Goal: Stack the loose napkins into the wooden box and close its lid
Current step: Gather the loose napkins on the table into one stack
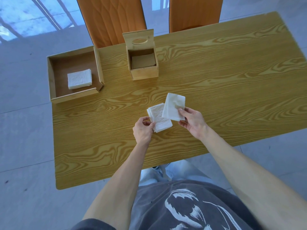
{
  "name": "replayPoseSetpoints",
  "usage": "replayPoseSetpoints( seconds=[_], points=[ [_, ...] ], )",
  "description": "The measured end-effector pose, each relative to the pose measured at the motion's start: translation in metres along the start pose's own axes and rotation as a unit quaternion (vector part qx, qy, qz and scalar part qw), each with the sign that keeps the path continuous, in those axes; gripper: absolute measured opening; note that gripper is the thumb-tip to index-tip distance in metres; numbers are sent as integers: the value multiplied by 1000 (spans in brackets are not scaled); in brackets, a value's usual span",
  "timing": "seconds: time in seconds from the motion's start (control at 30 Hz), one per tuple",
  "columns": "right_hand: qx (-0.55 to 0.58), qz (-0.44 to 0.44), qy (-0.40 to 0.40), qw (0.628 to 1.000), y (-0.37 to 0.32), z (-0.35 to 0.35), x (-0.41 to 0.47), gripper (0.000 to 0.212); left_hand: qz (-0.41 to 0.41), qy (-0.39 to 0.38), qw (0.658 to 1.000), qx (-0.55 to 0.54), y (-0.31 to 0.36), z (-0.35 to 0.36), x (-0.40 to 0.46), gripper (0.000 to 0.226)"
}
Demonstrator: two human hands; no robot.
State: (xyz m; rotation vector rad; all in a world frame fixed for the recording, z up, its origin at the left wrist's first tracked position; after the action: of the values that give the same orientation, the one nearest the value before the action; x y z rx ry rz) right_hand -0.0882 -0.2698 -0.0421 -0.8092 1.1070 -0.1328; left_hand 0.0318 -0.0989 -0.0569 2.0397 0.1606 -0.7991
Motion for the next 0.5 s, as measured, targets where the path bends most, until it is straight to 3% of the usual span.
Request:
replayPoseSetpoints(
  seconds=[0.17,0.33,0.43,0.5],
  points=[
    [-135,-15,-52,989,12,20,-4,19,-6,-6,1000,0,1,0,0,29],
    [-238,-64,8,969,17,35,0,23,-4,-13,1000,-6,2,-2,-1,28],
    [-326,-118,67,936,16,41,3,27,-2,-18,1000,-10,2,-4,-1,27],
    [-418,-156,107,888,15,45,1,31,-2,-17,1000,-10,2,-4,-2,24]
  ],
)
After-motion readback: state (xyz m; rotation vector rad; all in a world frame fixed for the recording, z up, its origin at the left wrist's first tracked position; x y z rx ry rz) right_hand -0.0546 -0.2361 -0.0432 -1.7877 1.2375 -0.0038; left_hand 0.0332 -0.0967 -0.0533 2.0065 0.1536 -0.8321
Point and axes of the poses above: each hand's wrist, its own x-axis towards the middle knuckle, its own z-axis out of the palm, y = z × x, the point moved 3 cm from there along x, towards the middle knuckle, and after that the axes turned 1 degree about -x, right-handed, at the moved point
